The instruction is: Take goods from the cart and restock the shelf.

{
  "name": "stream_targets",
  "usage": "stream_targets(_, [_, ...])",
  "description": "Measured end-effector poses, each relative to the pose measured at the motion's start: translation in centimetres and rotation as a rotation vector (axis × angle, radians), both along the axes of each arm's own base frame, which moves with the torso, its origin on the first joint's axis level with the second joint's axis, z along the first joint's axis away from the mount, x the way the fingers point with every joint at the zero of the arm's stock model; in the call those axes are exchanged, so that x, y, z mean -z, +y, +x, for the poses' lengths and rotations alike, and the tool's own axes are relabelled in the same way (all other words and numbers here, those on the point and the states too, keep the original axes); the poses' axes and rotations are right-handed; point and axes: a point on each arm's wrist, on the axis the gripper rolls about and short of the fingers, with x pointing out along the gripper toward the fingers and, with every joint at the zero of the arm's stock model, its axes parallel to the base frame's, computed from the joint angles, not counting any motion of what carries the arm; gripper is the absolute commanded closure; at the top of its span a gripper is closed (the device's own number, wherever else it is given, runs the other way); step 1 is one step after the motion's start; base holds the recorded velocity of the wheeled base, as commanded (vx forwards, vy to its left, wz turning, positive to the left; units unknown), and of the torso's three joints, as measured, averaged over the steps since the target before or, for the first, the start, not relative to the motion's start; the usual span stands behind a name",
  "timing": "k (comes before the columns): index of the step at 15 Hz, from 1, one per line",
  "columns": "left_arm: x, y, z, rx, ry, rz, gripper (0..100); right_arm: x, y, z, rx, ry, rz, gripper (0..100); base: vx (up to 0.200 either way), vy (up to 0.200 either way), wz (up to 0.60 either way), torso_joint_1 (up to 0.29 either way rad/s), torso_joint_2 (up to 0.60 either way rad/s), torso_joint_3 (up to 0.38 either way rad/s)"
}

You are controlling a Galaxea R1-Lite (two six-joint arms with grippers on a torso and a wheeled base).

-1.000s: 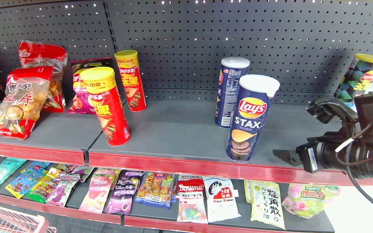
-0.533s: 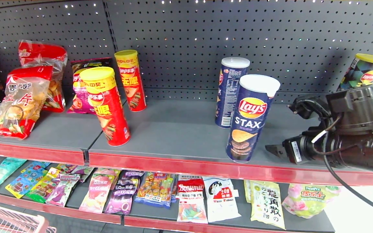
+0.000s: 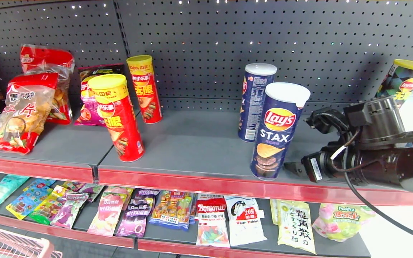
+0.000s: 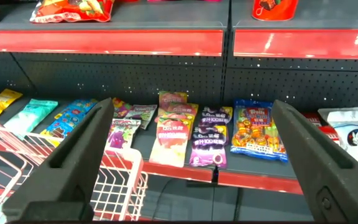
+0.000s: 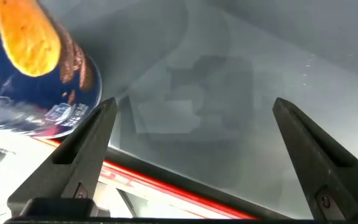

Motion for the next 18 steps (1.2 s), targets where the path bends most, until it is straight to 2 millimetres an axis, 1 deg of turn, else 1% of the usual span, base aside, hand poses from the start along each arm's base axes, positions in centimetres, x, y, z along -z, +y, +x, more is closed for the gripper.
stream_targets(4, [0.0,0.0,0.0,0.0,-0.001,-0.001,0,0.1,0.4,0.2,-0.008,0.004,-0.003,0,0.0,0.0,0.0,0.0,0.0,0.0])
stream_targets(10, [0.0,0.0,0.0,-0.001,-0.001,-0.004,0,0.0,1.7,0.6,-0.041,-0.001,-0.002,0,0.0,0.0,0.0,0.0,0.0,0.0])
stream_targets(18, [0.0,0.0,0.0,-0.001,-0.001,-0.005,0,0.1,2.3,1.0,-0.054,0.001,-0.002,0,0.0,0.0,0.0,0.0,0.0,0.0])
